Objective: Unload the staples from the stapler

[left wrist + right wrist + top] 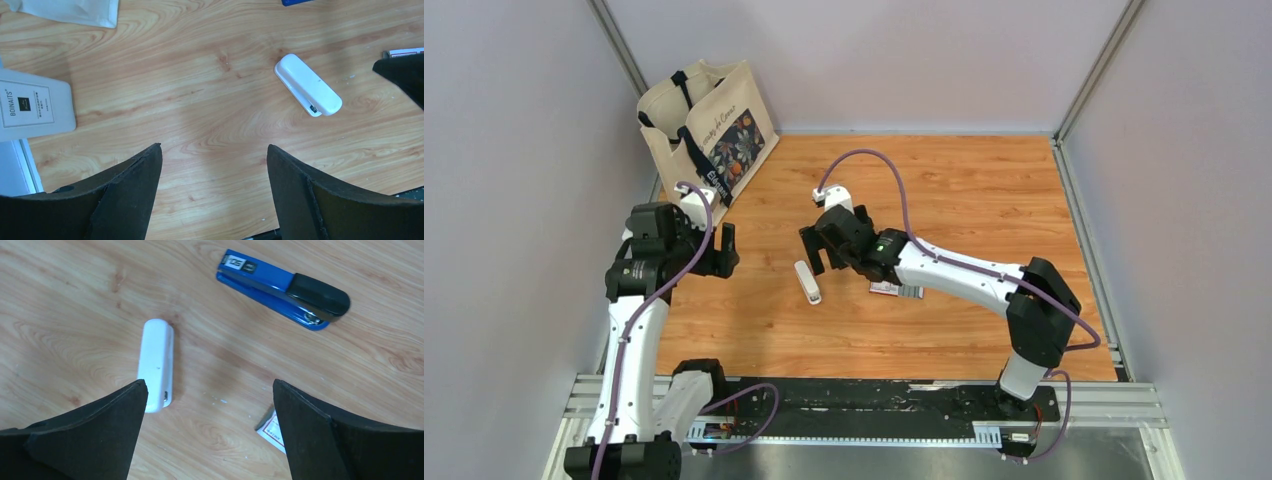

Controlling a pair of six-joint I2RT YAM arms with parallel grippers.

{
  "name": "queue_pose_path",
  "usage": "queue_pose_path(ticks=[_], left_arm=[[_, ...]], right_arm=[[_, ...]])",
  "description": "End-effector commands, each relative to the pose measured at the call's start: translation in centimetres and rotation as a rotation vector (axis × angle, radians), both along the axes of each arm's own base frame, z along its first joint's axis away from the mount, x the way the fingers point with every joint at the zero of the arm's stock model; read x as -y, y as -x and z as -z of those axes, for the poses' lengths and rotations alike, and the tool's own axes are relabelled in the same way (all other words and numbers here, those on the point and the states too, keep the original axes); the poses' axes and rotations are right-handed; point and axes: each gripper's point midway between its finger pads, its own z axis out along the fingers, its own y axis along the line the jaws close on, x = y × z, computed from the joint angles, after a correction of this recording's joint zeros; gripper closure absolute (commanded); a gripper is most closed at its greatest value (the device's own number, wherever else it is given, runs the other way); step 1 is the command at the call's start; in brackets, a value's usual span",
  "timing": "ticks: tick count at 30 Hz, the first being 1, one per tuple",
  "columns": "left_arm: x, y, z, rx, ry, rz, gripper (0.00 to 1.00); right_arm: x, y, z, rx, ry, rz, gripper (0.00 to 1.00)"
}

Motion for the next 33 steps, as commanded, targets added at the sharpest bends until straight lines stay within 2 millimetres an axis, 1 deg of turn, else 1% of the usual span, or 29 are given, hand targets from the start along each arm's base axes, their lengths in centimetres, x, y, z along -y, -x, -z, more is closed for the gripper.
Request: queue_pose_path(ticks=[1, 2, 5, 6, 8, 9, 10, 11, 12, 13, 14, 17, 20, 23, 26, 27, 28, 30, 31, 33], left_arm=[[0.0, -0.4, -1.0, 0.013, 0.024, -0.008, 0.15], [0.0, -0.4, -0.9, 0.008, 0.028, -0.009, 0.15], [-0.3, -0.5, -0.8, 0.003, 0.034, -0.021, 0.15], [-0.6, -0.5, -0.7, -0.004, 0.038, -0.032, 0.15], [-0.5, -0.6, -0.7, -0.007, 0.055, -0.029, 0.14], [-0.8, -0.6, -0.7, -0.013, 0.064, -0.038, 0.15], [-0.8, -0.5, -0.7, -0.016, 0.072, -0.04, 0.14], [-0.6, -0.5, -0.6, -0.02, 0.088, -0.033, 0.14], [-0.8, -0.5, -0.5, -0.029, 0.098, -0.04, 0.14], [-0.9, -0.4, -0.5, -0.03, 0.103, -0.042, 0.14], [-0.8, -0.4, -0.3, -0.037, 0.107, -0.037, 0.14], [-0.8, -0.2, 0.3, -0.051, 0.108, -0.028, 0.14], [-0.8, 0.1, 0.8, -0.061, 0.103, -0.019, 0.14], [-1.0, 0.3, 1.2, -0.062, 0.085, -0.017, 0.14], [-1.1, 0.6, 1.5, -0.062, 0.072, -0.014, 0.14], [-1.1, 0.7, 1.6, -0.061, 0.067, -0.011, 0.13], [-1.1, 0.7, 1.7, -0.061, 0.065, -0.013, 0.13], [-1.2, 0.8, 1.9, -0.064, 0.062, -0.014, 0.13], [-1.2, 0.8, 2.0, -0.063, 0.06, -0.01, 0.13], [-1.2, 0.8, 2.2, -0.064, 0.056, -0.01, 0.13]], right_arm=[[-2.6, 0.2, -1.9, 0.053, -0.005, -0.071, 0.0], [-3.0, 0.4, -1.2, 0.043, 0.011, -0.098, 0.0], [-4.2, 0.6, -0.8, 0.025, 0.014, -0.154, 0.0], [-4.5, 0.6, -0.4, 0.02, 0.016, -0.166, 0.0], [-5.2, 0.7, -0.1, 0.012, 0.003, -0.194, 0.0], [-5.4, 0.8, 0.1, 0.009, 0.007, -0.206, 0.0], [-5.6, 0.8, 0.8, -0.005, 0.016, -0.213, 0.0], [-5.9, 0.8, 0.9, -0.007, 0.017, -0.218, 0.0], [-5.9, 0.7, 1.2, -0.015, 0.027, -0.223, 0.0], [-6.1, 0.8, 2.2, -0.03, 0.043, -0.23, 0.0], [-6.3, 0.7, 2.3, -0.03, 0.044, -0.231, 0.0], [-6.6, 0.6, 3.5, -0.048, 0.068, -0.235, 0.03], [-6.7, 0.7, 4.9, -0.078, 0.095, -0.241, 0.05], [-6.7, 0.8, 5.8, -0.098, 0.115, -0.24, 0.07], [-6.9, 1.1, 6.1, -0.118, 0.116, -0.248, 0.12], [-6.8, 1.2, 6.5, -0.13, 0.127, -0.249, 0.13], [-7.0, 1.2, 6.4, -0.131, 0.126, -0.249, 0.14], [-6.9, 1.6, 6.9, -0.148, 0.153, -0.25, 0.17], [-6.9, 1.5, 6.8, -0.143, 0.162, -0.24, 0.18], [-6.9, 1.9, 7.2, -0.15, 0.182, -0.242, 0.21]])
